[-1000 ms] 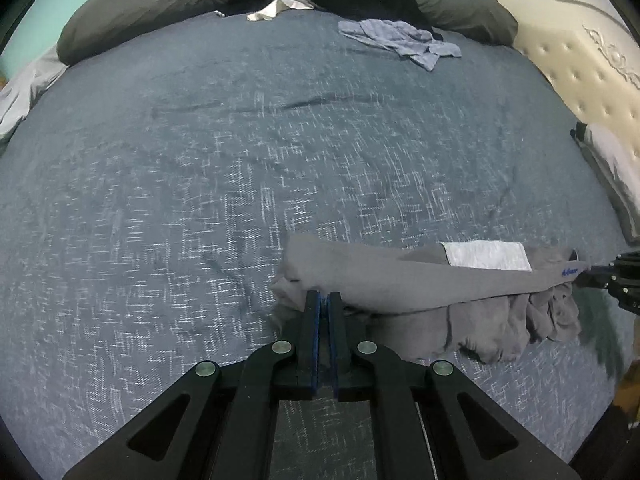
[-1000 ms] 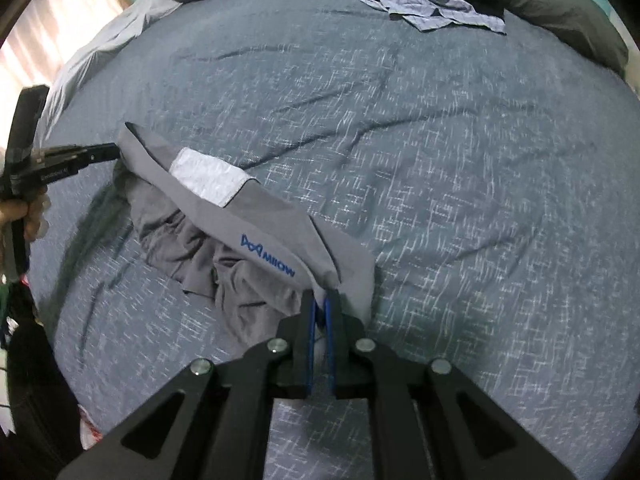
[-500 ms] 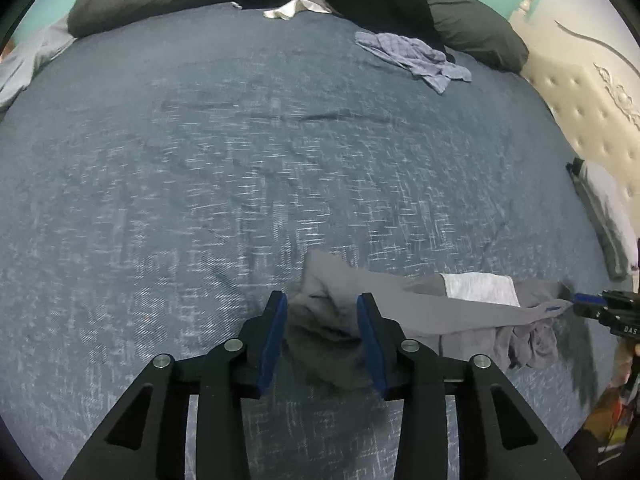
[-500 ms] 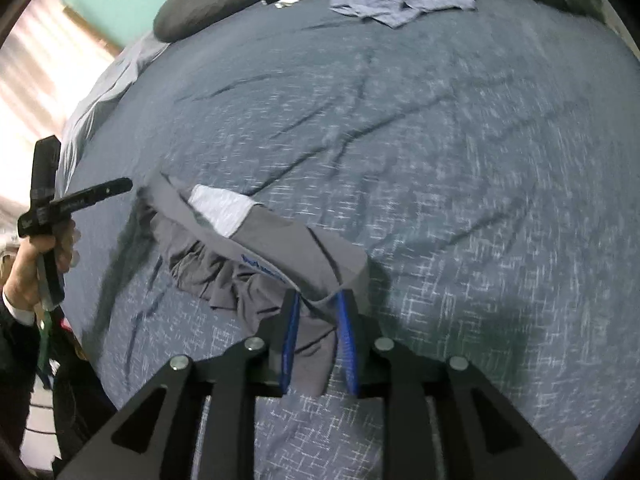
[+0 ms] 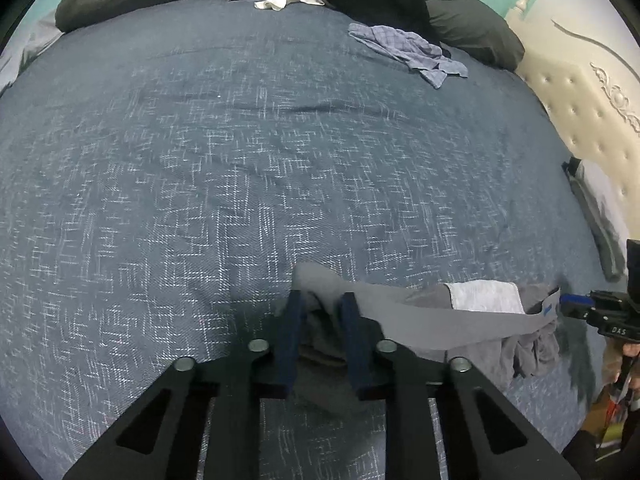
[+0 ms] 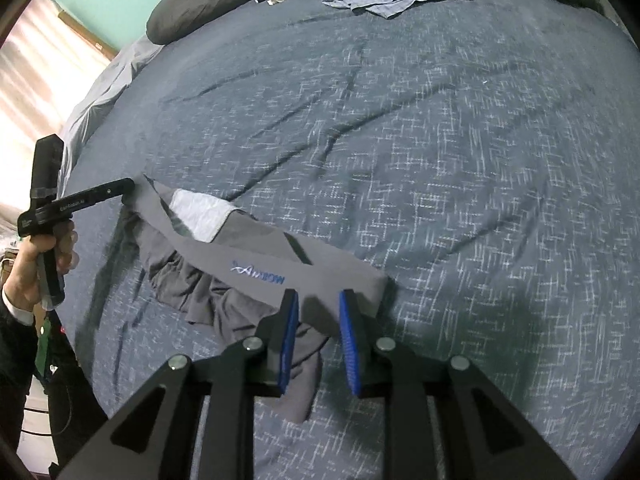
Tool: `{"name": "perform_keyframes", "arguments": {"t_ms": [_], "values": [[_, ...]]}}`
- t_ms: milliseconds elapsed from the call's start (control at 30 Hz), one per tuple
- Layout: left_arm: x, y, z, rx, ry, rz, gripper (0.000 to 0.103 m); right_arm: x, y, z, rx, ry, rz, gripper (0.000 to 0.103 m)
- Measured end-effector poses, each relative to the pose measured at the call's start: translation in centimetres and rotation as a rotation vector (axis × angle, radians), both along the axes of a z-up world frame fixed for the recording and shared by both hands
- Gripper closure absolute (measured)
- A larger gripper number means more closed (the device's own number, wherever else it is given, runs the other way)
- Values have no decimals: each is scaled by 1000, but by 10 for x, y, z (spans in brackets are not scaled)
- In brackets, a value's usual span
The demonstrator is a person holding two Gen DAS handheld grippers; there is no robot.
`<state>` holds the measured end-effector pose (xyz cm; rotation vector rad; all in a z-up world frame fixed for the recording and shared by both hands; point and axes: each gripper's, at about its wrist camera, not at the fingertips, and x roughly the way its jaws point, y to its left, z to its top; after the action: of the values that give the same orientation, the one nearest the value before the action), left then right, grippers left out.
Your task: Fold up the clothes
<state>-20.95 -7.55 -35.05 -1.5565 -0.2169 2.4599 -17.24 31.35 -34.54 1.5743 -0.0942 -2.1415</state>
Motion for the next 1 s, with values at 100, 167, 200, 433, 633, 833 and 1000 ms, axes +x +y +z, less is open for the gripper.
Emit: {"name": "perform_keyframes", "arguments": {"t_ms": [100, 167, 200, 433, 633, 833, 1000], "values": [[1, 1, 1, -4, 4, -10, 99, -3, 2, -7, -4, -21, -19, 82], [2, 4, 3, -14, 10, -18, 100, -4, 4, -9, -23, -24, -32, 83], [2, 5, 4, -20, 15, -21, 100, -4, 5, -9, -30, -22, -34, 85], [6, 4, 20, -34, 79, -19, 101, 2, 6, 1, -14, 56, -9, 101], [17, 6, 50, -43, 157, -32, 101, 8, 18, 28, -36, 174, -34, 102], [18, 13, 52, -42, 151, -35, 101, -2, 30, 19, -67, 65, -85, 101], [18, 16, 51, -40, 149, -36, 101, -8, 38, 1, -97, 11, -147, 70]]}}
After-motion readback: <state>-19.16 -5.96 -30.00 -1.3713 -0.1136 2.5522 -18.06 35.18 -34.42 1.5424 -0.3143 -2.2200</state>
